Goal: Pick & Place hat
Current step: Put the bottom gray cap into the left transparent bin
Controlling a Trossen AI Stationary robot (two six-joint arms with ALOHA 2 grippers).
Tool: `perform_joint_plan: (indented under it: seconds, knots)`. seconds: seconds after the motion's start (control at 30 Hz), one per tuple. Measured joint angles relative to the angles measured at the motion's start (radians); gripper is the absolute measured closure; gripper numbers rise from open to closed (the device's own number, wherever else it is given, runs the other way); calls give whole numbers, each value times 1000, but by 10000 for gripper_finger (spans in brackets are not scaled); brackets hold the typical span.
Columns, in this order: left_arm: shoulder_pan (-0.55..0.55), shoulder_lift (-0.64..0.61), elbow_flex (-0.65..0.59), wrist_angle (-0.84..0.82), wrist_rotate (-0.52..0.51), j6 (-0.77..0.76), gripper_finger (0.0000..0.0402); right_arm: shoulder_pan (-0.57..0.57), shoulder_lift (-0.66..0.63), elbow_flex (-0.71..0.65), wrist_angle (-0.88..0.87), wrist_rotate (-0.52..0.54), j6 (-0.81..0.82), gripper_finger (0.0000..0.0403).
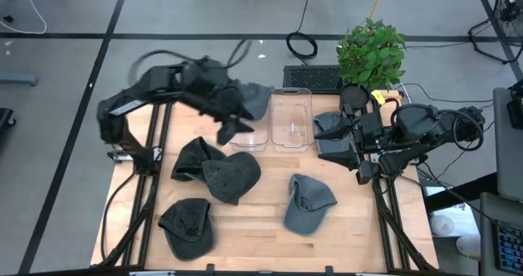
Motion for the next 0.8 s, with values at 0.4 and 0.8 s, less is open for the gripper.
perform_joint_plan:
  seconds: [0.4,0.8]
  knots:
    - [-312,-170,0,190,-227,-17,201,0,0,0,-2,0,75,190]
    - [-564,-188,-1,389,-369,114,202,8,19,0,33,-2,198,190]
